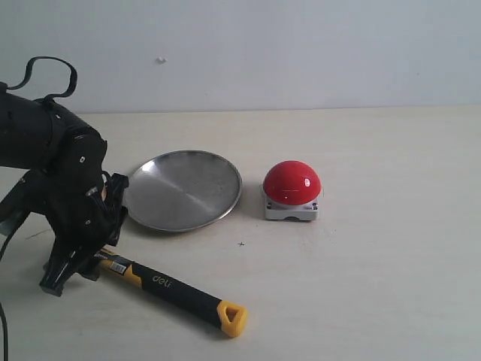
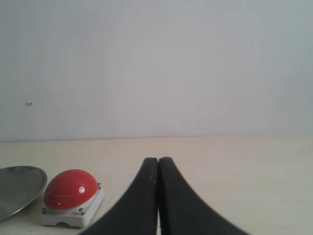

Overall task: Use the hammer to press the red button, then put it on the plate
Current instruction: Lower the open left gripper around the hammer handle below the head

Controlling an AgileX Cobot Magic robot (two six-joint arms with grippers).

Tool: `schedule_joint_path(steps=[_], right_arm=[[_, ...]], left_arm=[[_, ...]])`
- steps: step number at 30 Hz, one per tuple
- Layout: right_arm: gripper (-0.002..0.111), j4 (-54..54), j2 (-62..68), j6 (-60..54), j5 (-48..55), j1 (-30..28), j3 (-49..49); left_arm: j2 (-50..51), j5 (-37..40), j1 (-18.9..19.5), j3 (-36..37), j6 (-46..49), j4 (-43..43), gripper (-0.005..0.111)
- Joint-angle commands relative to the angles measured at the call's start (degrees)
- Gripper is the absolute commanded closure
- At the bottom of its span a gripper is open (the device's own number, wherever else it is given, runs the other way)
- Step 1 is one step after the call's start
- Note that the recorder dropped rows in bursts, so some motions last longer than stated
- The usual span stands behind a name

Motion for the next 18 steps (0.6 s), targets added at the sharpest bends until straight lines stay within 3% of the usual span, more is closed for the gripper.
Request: schedule_joint_path(steps=[1, 18], right_arm=[[0.108, -0.1, -0.4, -0.3, -0.4, -0.3, 0.3], [0.108, -0.1, -0.4, -0.3, -0.4, -0.3, 0.3]], left_arm=[[0.0, -1.0, 0.3, 0.0, 0.5, 1.0, 0.052], [0.0, -0.2, 0.3, 0.0, 8.7, 1.4, 0.053]])
